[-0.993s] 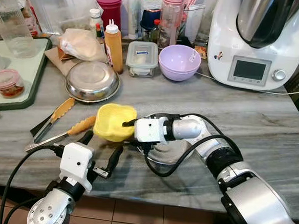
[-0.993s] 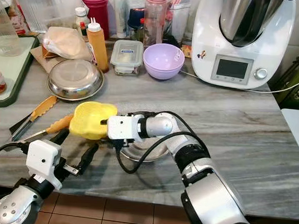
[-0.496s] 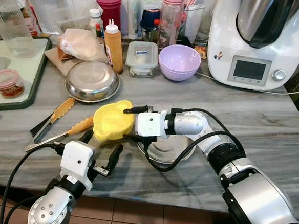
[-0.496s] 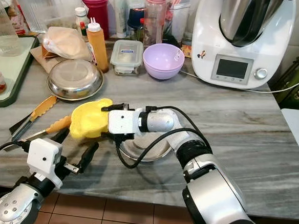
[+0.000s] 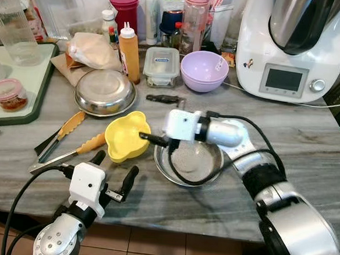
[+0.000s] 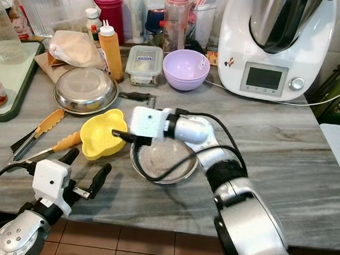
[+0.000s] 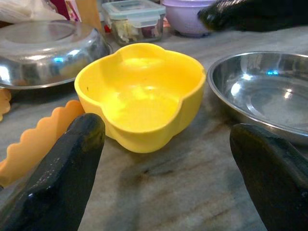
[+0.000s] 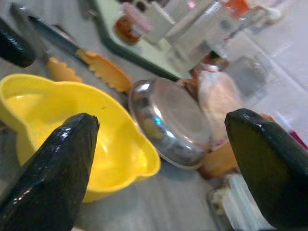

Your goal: Setting the table

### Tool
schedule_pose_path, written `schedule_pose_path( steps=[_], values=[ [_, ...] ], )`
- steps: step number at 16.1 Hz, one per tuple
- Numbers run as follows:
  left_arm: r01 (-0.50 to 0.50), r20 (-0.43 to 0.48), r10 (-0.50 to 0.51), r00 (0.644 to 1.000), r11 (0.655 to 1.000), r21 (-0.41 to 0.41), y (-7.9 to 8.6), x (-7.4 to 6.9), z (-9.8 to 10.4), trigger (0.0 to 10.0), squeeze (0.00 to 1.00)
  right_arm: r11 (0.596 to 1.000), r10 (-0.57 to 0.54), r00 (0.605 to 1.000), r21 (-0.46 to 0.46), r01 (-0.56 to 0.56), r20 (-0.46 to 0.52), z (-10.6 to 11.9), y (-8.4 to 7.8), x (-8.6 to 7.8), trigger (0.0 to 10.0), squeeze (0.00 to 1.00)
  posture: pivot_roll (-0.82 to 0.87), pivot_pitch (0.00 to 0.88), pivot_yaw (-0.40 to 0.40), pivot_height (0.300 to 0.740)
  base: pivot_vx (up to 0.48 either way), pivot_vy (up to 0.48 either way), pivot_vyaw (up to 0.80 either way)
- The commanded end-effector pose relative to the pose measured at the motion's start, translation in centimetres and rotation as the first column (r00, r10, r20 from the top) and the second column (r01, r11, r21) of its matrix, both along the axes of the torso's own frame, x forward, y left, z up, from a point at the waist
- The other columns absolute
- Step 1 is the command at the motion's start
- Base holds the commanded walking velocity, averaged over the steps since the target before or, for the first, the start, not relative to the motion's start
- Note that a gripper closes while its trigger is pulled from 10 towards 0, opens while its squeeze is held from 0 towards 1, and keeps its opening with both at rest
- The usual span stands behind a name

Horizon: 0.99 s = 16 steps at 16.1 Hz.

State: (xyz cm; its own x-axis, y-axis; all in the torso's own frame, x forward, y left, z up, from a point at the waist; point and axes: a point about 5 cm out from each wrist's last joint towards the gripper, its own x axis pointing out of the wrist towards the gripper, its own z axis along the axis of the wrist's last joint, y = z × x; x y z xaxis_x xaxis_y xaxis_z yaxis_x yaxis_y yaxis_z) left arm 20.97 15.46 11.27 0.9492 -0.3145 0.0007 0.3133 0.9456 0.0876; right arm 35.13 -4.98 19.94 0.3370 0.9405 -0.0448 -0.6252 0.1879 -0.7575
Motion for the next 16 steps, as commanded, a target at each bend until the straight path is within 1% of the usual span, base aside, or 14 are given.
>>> schedule_pose_path(
  steps=[1,4,5,6,8,10,12,13,15,16],
  values=[
    [-0.002,-0.004,0.002,1.000,1.000,-0.002,0.2,0.0,-0.2,10.0,0.00,0.998,-0.030,0.999,0.048,0.029,0.018,0.7,-0.7,0.0,10.0,1.00,-0.03,0.108,0.013,0.740,0.000,0.000,0.00],
    [0.007,0.003,-0.007,1.000,1.000,-0.003,0.2,-0.1,0.0,10.0,0.00,0.985,-0.124,0.992,0.119,0.124,-0.004,0.1,-3.0,-0.7,10.0,1.00,-0.04,0.108,0.016,0.740,0.000,0.000,0.00],
    [0.012,0.011,-0.012,1.000,1.000,-0.003,0.3,-0.1,0.1,10.0,0.00,0.976,-0.159,0.987,0.145,0.160,-0.016,-0.1,-3.6,-0.9,10.0,1.00,-0.05,0.107,0.015,0.740,0.000,0.000,0.00],
    [0.015,0.016,-0.015,1.000,1.000,-0.002,0.5,0.0,0.3,10.0,0.00,0.960,-0.213,0.976,0.174,0.219,-0.053,-0.6,-4.5,-1.1,10.0,1.00,-0.06,0.105,0.016,0.740,0.000,0.000,0.00],
    [0.029,0.017,-0.029,0.999,1.000,0.006,0.8,-0.1,0.4,10.0,0.00,0.940,-0.281,0.957,0.177,0.290,-0.076,-1.5,-5.7,-2.0,10.0,1.00,-0.07,0.104,0.016,0.740,0.000,0.000,0.00],
    [0.033,0.001,-0.033,0.999,0.999,0.018,1.3,-0.5,0.1,10.0,0.00,0.917,-0.332,0.936,0.193,0.350,-0.122,-2.3,-6.3,-2.8,10.0,1.00,-0.08,0.105,0.022,0.740,0.000,0.000,0.00],
    [0.027,-0.026,-0.027,0.999,1.000,-0.003,1.7,-1.2,-0.3,10.0,0.00,0.880,-0.399,0.902,0.208,0.428,-0.166,-3.1,-7.0,-3.9,10.0,1.00,-0.09,0.109,0.025,0.740,0.000,0.000,0.00],
    [0.031,-0.028,-0.031,0.999,0.999,-0.010,1.7,-1.2,-0.3,10.0,0.00,0.876,-0.407,0.897,0.204,0.436,-0.170,-3.2,-7.1,-4.0,10.0,1.00,-0.09,0.109,0.025,0.740,0.000,0.000,0.00],
    [0.065,-0.045,-0.065,0.997,0.998,-0.018,1.6,-1.8,-0.4,10.0,0.00,0.859,-0.439,0.872,0.184,0.478,-0.216,-3.9,-7.1,-4.7,10.0,1.00,-0.10,0.111,0.025,0.740,0.000,0.000,0.00],
    [0.077,-0.051,-0.078,0.996,0.997,-0.021,1.5,-2.0,-0.4,10.0,0.00,0.859,-0.440,0.867,0.173,0.483,-0.236,-4.2,-6.9,-4.9,10.0,1.00,-0.10,0.112,0.023,0.740,0.000,0.000,0.00]
  ],
)
